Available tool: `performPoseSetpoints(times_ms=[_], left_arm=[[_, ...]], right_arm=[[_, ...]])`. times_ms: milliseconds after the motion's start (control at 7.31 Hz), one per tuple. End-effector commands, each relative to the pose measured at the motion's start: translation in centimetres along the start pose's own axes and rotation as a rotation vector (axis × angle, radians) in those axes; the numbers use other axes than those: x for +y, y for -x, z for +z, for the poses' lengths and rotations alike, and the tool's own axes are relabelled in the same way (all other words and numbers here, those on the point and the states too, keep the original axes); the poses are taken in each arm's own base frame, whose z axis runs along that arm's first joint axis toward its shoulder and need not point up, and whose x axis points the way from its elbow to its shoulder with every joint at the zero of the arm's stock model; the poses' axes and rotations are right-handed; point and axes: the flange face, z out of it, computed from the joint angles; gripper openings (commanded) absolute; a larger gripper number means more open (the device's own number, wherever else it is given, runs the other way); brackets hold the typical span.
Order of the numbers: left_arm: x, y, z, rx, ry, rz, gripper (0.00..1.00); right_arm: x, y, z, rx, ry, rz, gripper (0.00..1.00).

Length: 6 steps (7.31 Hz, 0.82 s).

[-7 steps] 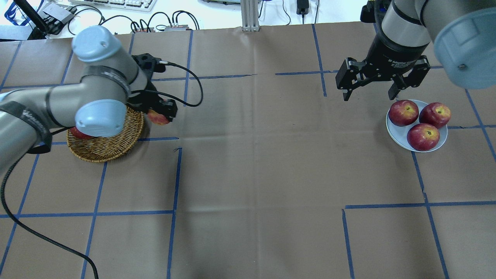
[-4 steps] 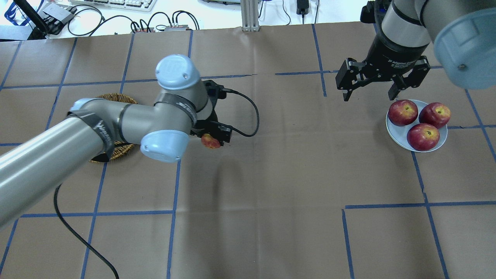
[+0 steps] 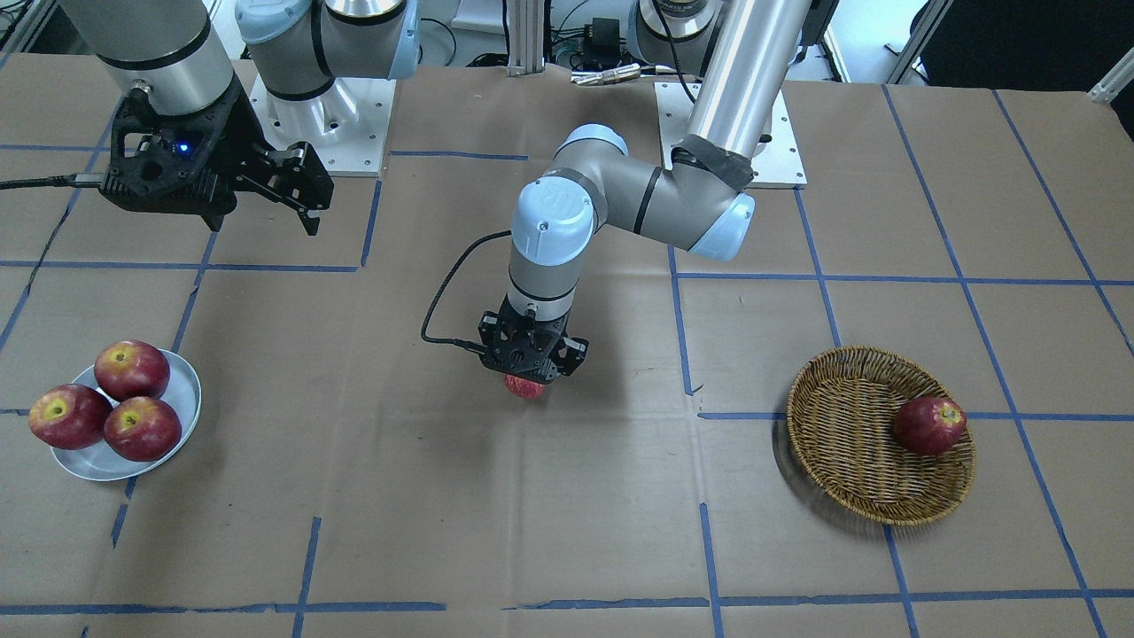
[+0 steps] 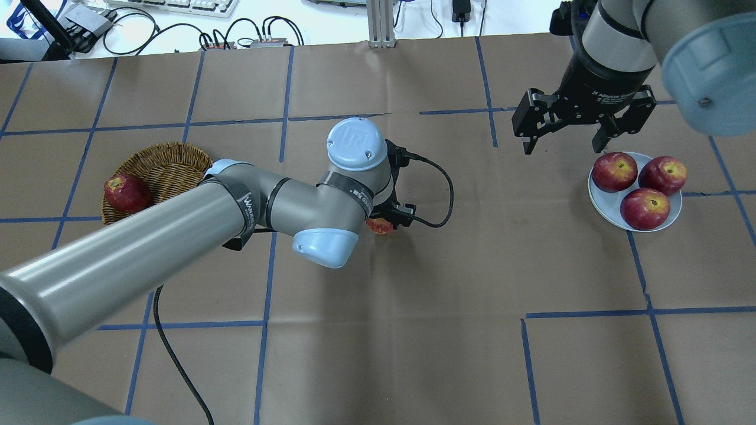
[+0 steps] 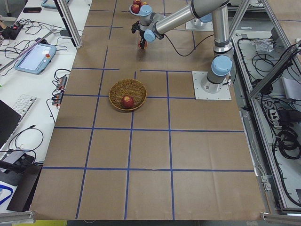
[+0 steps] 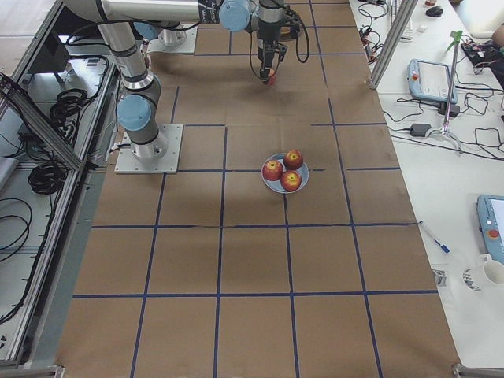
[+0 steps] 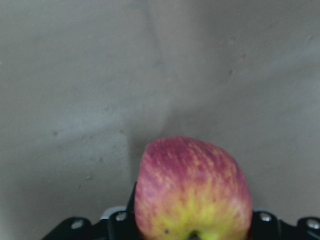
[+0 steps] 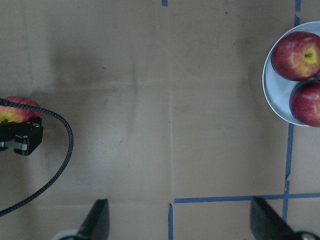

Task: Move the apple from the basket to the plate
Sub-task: 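Carry the apple with the left gripper toward the table center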

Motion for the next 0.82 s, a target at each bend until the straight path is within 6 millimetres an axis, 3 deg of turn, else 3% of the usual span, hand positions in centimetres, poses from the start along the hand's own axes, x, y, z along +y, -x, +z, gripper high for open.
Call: performPoseSetpoints(times_ms=[0, 137, 410, 684], left_arm=[[-2.6, -0.5, 1.5, 0.004, -0.01, -0.003, 0.37], [-2.5, -0.6, 1.4, 0.0, -0.008, -0.003, 0.41], [-2.4, -0.4, 1.9, -0.006, 0.001, -0.006, 0.6], [-3.1, 0.1, 0.4, 0.0, -0.024, -0.01, 0.98]], right_arm=[[0.0, 0.0, 0.0, 0.0, 0.0, -0.001, 1.0], [0.0, 0.0, 0.0, 0.0, 0.0, -0.001, 1.0], [0.0, 0.0, 0.0, 0.0, 0.0, -0.001, 1.0], [0.0, 0.0, 0.0, 0.0, 0.0, -0.001, 1.0]])
